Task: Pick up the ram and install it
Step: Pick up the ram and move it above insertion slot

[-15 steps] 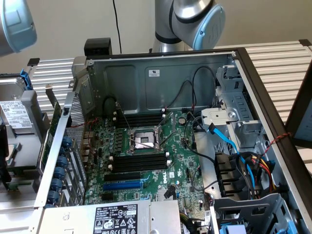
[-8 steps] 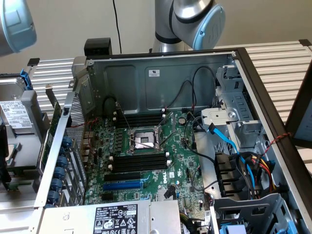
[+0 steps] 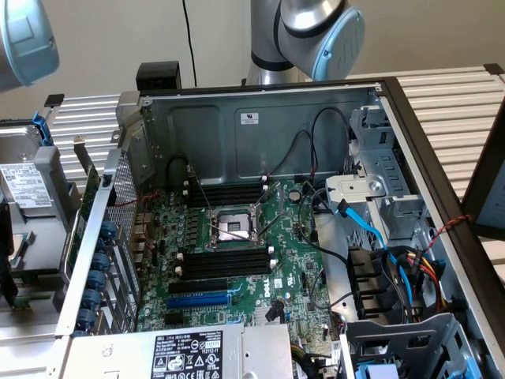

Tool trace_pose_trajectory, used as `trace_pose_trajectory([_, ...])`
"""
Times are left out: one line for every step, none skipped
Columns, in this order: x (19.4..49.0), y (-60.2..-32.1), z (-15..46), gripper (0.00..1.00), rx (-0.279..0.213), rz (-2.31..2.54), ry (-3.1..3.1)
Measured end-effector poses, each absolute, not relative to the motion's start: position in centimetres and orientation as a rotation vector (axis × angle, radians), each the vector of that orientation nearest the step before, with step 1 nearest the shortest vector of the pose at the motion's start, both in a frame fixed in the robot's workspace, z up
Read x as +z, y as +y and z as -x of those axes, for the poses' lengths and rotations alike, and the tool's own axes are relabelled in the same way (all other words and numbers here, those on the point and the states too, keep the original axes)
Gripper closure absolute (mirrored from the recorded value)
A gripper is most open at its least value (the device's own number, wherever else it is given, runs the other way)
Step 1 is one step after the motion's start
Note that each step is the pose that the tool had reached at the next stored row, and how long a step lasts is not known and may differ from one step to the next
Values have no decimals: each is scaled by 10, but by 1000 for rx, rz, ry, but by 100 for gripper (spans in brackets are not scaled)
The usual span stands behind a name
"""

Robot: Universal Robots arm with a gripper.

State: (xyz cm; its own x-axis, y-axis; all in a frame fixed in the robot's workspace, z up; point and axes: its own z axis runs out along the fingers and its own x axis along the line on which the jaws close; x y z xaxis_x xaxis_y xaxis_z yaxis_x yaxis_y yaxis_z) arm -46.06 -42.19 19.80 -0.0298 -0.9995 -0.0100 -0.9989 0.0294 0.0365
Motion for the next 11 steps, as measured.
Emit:
trace_pose_trajectory([198, -422, 461, 75, -52, -2175, -2241])
trace_pose_trajectory([198, -422, 461, 83, -52, -2175, -2241])
trace_pose_trajectory([198, -422, 461, 83, -52, -2175, -2241])
trace_pose_trajectory([198, -422, 461, 83, -52, -2175, -2241])
trace_pose_trajectory([198, -422, 461, 83, -52, -2175, -2241])
trace_pose_trajectory([197, -423, 461, 83, -52, -2175, -2241])
trace_pose_trajectory([197, -423, 461, 83, -52, -2175, -2241])
trace_pose_trajectory([197, -423, 461, 83, -52, -2175, -2241])
trace_pose_trajectory([197, -423, 461, 83, -52, -2175, -2241])
trace_pose_trajectory([197, -423, 461, 83, -52, -2175, -2241])
trace_pose_trajectory([197, -423, 461, 83, -52, -2175, -2241])
